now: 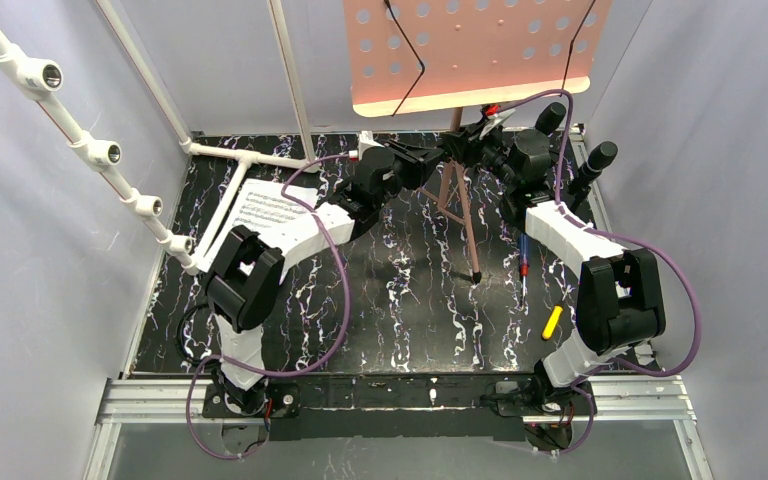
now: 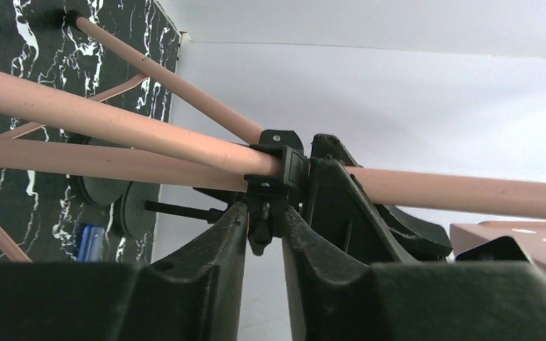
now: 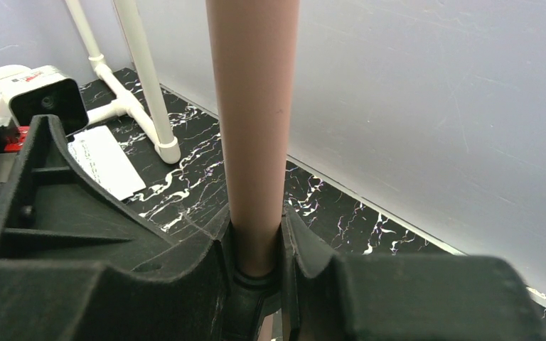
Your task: Pack up the instrument practice props
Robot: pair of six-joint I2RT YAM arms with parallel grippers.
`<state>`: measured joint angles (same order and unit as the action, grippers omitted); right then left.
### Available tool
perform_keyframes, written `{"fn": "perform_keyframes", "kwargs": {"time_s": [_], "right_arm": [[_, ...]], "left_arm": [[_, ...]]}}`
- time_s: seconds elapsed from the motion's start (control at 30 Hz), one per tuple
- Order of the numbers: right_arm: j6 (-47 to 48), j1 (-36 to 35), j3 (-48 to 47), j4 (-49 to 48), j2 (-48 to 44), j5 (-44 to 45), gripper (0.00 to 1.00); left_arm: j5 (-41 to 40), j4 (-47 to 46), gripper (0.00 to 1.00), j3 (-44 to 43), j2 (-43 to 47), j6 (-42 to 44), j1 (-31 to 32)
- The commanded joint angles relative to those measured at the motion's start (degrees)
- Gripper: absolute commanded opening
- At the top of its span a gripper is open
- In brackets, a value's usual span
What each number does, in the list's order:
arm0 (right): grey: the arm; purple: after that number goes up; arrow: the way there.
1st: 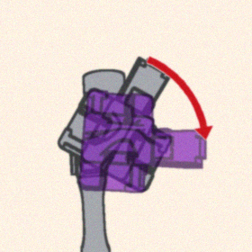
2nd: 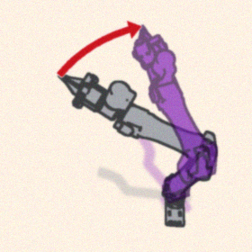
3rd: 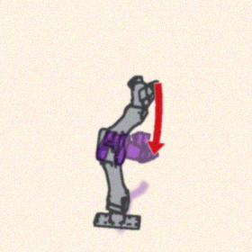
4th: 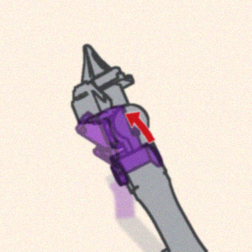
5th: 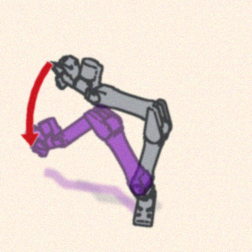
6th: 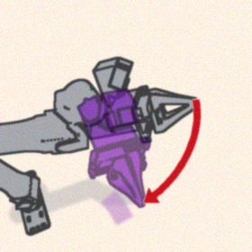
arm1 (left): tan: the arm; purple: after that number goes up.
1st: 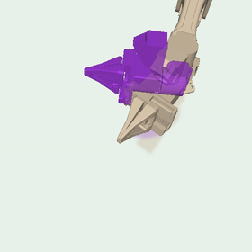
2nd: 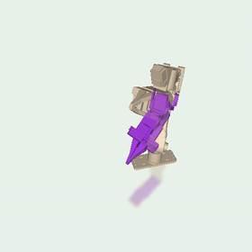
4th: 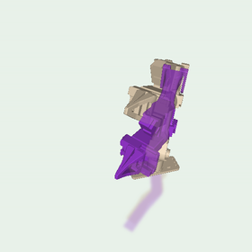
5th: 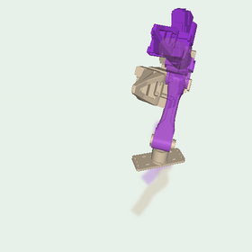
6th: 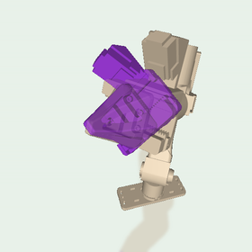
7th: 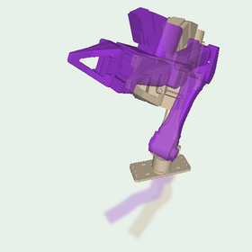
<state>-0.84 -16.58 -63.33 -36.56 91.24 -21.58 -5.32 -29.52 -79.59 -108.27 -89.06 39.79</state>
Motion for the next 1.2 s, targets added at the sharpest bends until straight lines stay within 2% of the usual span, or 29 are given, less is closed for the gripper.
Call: {"fn": "perform_keyframes", "kwargs": {"time_s": [0.0,0.13,0.33,0.57,0.7,0.8,0.87,1.03,1.17], "right_arm": [[0.3,-0.8,0.5,9.1,2.8,-2.9,0.01],[0.3,-0.9,0.5,9.2,2.8,-2.9,0.01],[0.3,-0.9,0.4,9.1,2.8,-2.8,0.01],[0.8,-0.9,0.4,9.3,2.7,-2.7,0.01],[0.8,-0.8,0.3,9.4,2.7,-2.8,0.01],[0.8,-0.9,0.3,9.5,2.6,-2.8,0.01],[0.8,-0.9,0.1,9.8,2.6,-2.6,0.01],[0.8,-0.9,-0.2,10.4,2.4,-2.6,0.01],[0.8,-0.9,-0.2,10.7,2.4,-2.7,0.01]], "left_arm": [[0.5,0.0,0.29,1.8,7.2,5.1,-0.4],[-0.2,-0.5,0.44,4.2,10.5,13.2,-0.7],[0.5,-0.9,0.47,7.3,15.3,34.2,-0.3],[5.2,-8.7,0.51,13.1,19.3,73.2,3.1],[13.6,-16.5,0.53,17.6,19.0,99.0,4.0],[18.4,-20.0,0.54,19.0,17.0,112.0,3.9],[20.6,-21.9,0.55,19.2,15.4,118.8,3.9],[21.2,-22.9,0.56,16.6,11.5,129.7,3.9],[21.0,-22.9,0.57,13.1,8.6,135.1,3.9]]}}
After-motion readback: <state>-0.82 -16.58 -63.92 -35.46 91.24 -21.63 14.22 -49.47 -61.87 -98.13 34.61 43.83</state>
